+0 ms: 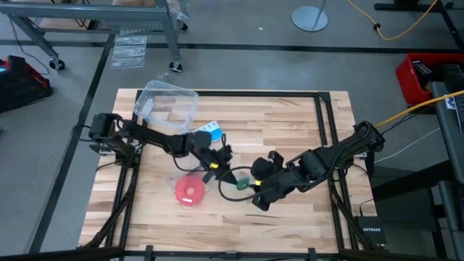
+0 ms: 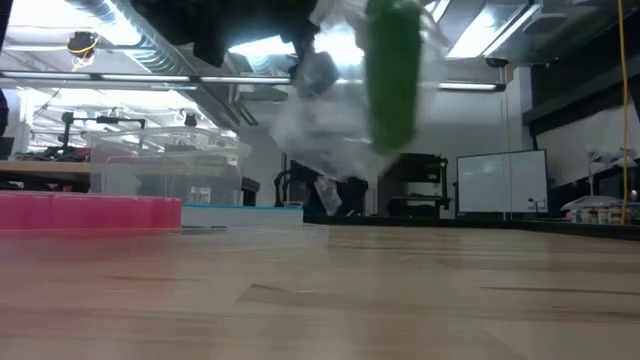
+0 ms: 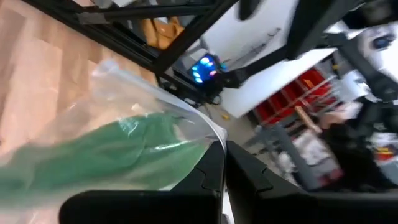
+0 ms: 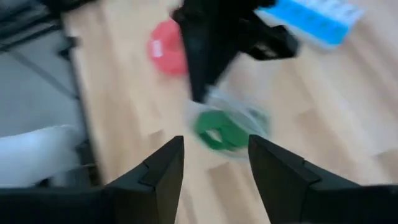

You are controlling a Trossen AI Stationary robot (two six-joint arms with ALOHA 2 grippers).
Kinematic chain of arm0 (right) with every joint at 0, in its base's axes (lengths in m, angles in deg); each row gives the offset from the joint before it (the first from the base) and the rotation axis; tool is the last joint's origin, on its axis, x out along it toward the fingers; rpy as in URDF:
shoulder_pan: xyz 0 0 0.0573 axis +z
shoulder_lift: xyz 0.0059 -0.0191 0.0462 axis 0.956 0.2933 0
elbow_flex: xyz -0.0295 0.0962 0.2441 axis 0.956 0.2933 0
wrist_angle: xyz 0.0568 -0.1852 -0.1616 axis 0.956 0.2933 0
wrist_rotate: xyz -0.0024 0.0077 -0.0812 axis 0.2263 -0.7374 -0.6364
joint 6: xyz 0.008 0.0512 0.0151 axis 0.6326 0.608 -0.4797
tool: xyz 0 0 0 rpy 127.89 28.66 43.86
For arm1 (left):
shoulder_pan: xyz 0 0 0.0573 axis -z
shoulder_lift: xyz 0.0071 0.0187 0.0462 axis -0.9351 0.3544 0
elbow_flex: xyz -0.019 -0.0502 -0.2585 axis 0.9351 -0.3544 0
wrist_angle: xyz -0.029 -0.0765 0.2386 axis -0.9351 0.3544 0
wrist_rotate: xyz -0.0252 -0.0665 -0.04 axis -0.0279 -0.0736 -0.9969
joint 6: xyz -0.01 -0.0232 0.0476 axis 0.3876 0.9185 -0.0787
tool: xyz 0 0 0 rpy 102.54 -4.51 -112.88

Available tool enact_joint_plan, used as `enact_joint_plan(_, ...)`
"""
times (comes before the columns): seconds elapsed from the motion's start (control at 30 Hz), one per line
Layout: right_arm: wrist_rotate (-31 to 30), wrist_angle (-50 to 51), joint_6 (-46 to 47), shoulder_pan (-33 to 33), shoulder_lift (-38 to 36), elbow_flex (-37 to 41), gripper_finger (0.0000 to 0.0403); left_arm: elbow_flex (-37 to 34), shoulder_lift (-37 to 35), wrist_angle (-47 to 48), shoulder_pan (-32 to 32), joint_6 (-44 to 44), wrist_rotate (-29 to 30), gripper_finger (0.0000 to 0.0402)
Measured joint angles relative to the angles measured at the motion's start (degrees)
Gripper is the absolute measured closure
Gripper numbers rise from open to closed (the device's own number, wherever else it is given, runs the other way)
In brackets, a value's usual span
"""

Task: Roll bandage
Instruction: Close the transparent zip bag

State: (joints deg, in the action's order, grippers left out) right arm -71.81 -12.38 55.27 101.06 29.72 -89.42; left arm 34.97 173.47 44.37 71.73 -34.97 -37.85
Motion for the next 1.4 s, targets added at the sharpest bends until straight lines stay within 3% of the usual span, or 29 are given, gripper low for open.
enact_joint_plan(0.13, -5.4, 5.8, -0.6, -0.5, 1.2, 0.0, 0.0220, 0.0, -1.9, 2.2, -2.6, 1.4, -4.3, 0.0401)
enact_joint_plan(0.27, -6.1, 9.1, -2.2, -2.4, 3.6, 0.0, 0.0220, 0.0, -2.6, 2.9, -3.8, 1.9, -6.2, 0.0401)
enact_joint_plan(0.5, -5.5, 9.5, -13.8, -6.1, 7.4, 0.0, 0.0220, 0.0, -2.7, 2.8, -4.4, 1.9, -8.0, 0.0401)
enact_joint_plan(0.77, 2.5, 9.3, -16.9, -9.0, 8.1, 0.0, 0.0220, 0.0, -2.7, 2.8, -4.7, 1.9, -9.5, 0.0401)
enact_joint_plan(1.03, 14.7, 10.1, -18.9, -9.0, 8.1, 0.0, 0.0220, 0.0, -2.7, 3.8, -5.3, 1.6, -9.6, 0.0401)
enact_joint_plan(1.4, 14.8, 9.2, -18.9, -9.1, 8.1, 0.0, 0.0220, 0.0, -2.6, 11.7, -4.1, -3.7, -9.6, 0.0401)
